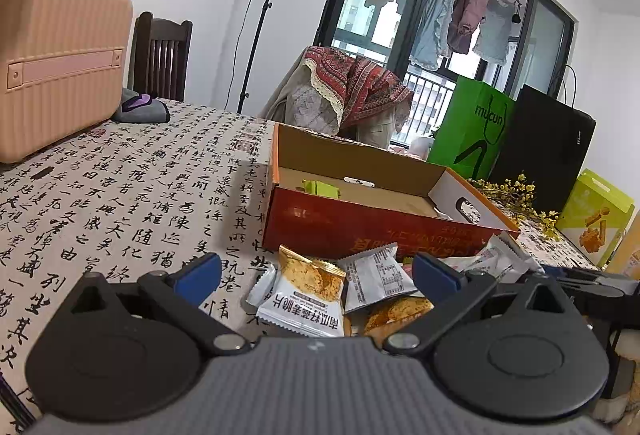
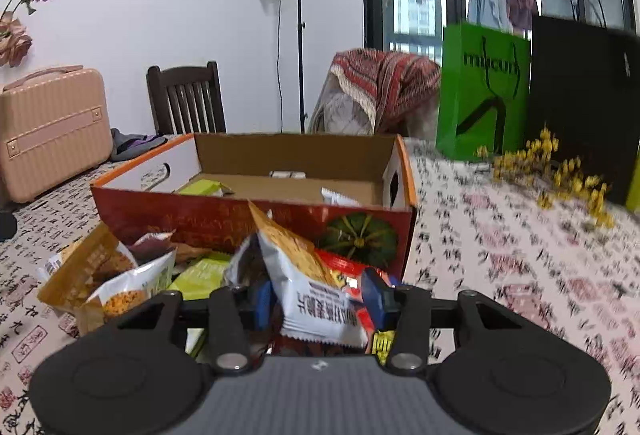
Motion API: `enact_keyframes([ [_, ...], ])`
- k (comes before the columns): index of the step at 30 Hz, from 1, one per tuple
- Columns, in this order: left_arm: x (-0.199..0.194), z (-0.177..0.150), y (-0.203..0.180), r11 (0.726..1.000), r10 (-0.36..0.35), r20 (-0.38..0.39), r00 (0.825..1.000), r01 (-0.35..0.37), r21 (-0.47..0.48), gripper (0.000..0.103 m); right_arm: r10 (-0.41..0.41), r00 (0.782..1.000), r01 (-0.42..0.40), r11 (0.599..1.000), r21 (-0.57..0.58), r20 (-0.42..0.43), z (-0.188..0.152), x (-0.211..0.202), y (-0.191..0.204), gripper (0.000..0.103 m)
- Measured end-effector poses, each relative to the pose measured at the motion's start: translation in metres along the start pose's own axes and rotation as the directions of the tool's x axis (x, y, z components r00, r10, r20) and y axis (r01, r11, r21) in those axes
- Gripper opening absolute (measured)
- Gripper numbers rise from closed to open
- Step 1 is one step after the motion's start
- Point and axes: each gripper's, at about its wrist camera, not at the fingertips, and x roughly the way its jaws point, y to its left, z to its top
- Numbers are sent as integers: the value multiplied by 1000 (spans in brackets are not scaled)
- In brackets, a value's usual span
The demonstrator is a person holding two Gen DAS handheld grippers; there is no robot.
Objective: Organize snacks
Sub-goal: 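Grasp a white printed packet with the right tool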
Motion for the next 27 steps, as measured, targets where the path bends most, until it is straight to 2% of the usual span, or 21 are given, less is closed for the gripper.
enact_keyframes([
  [1,0,0,0,1000,0,0,1000,0,0,103,0,1000,0,1000,-3,13,1,-2,0,37],
  [3,0,0,0,1000,2,-1,1000,-2,0,103,5,1000,-5,1000,4,25,3,-5,-1,17],
  [5,0,0,1,1000,6,-4,1000,-6,0,103,2,999,-3,1000,17,37,2,-8,-1,11],
  [12,10,0,0,997,73,-48,996,-71,44,103,-21,994,11,996,91,106,-5,-29,-9,11],
  [15,21,-1,-9,988,109,-80,991,-99,118,103,-35,990,18,991,129,135,-9,-34,-15,11],
  [20,39,-9,-28,956,179,-89,980,-152,249,103,-39,990,14,982,188,134,-13,-30,-25,11],
  [23,50,-12,-36,942,197,-93,976,-163,293,92,-39,991,12,978,207,126,-17,-27,-29,11],
  [25,57,-13,-39,931,216,-94,972,-176,320,75,-38,991,9,977,213,130,-19,-27,-30,11],
  [27,65,-14,-40,927,224,-108,969,-177,330,72,-35,990,6,977,212,135,-20,-27,-29,11],
])
